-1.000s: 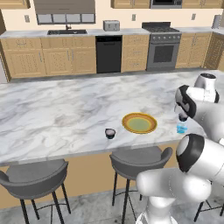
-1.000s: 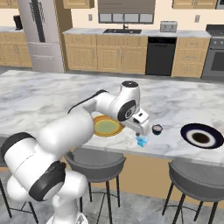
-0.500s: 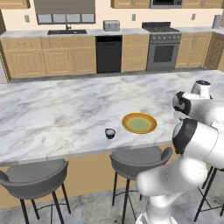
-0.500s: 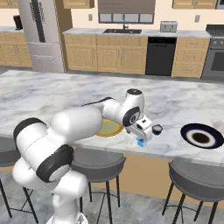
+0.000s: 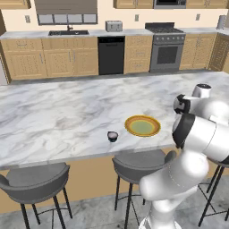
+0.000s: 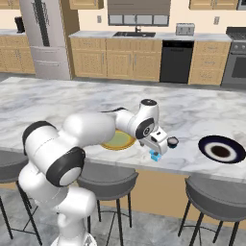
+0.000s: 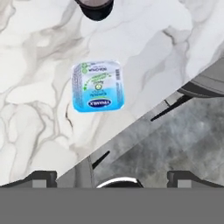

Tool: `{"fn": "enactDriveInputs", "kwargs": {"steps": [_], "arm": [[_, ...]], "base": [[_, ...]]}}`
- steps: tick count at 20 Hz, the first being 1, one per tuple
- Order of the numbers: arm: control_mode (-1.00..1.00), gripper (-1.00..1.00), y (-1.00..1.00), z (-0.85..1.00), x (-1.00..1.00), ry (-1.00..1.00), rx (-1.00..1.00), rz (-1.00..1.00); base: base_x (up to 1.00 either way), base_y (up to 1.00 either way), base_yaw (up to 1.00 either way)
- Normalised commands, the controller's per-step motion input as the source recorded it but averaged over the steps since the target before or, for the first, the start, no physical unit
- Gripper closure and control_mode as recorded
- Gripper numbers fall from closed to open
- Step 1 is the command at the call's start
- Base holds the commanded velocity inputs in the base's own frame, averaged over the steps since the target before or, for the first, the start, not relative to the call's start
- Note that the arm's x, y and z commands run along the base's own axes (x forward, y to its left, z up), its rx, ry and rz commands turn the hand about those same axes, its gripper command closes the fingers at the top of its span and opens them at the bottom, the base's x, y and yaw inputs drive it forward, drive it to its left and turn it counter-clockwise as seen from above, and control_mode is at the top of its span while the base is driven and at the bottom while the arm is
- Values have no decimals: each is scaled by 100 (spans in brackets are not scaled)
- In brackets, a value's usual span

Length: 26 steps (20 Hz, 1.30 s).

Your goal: Place two yogurt containers on each plate.

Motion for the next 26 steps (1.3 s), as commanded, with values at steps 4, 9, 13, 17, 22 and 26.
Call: {"fn": "enactDriveInputs", "kwargs": {"steps": [4, 9, 13, 17, 22, 26], "arm": [[-100, -100, 0, -15, 19, 0, 0, 0], [-100, -100, -2, -19, 12, 0, 0, 0], [-100, -100, -15, -23, 16, 0, 1, 0], [-100, -100, -24, -19, 19, 0, 3, 0], [-100, -100, -7, -13, 9, 0, 1, 0], [-100, -100, 0, -10, 13, 0, 0, 0]], "base": [[0, 0, 0], [0, 0, 0], [0, 0, 0], [0, 0, 0], [0, 0, 0], [0, 0, 0]]}}
